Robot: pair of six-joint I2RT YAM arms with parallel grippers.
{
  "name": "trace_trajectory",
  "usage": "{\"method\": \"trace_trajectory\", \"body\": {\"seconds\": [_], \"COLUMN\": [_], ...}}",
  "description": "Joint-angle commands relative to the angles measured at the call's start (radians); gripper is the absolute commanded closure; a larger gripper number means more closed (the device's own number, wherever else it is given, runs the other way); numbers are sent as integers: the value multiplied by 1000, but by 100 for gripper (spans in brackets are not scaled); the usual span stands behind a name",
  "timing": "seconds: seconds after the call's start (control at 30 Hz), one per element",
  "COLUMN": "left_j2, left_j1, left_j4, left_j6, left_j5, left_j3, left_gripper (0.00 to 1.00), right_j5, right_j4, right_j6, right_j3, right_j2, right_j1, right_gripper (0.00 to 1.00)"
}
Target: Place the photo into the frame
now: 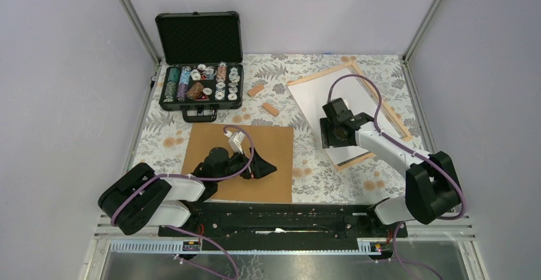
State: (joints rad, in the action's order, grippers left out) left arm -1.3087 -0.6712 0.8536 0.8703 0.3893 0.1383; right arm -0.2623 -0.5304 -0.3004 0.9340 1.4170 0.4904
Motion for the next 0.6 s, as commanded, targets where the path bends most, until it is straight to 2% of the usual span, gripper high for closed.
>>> {"method": "trace_trajectory", "body": {"seconds": [0.0,0.1,0.57], "left_j2": [-20,-21,-20], "left_j1": [-2,-1,-2], "left_j4": [20,19,22], "left_j6": [-17,-16,-14], "left_j5": [7,6,5], "left_j3": [32,32,31], "left_gripper": [1,1,1], "right_j5": [58,93,54], "right_j4": [-77,-77,-89], "right_j6": [40,49,32], "right_j3": [16,14,35], "right_j2": [11,27,123], "right_j1": [0,3,18], "right_gripper": [30,30,30]}}
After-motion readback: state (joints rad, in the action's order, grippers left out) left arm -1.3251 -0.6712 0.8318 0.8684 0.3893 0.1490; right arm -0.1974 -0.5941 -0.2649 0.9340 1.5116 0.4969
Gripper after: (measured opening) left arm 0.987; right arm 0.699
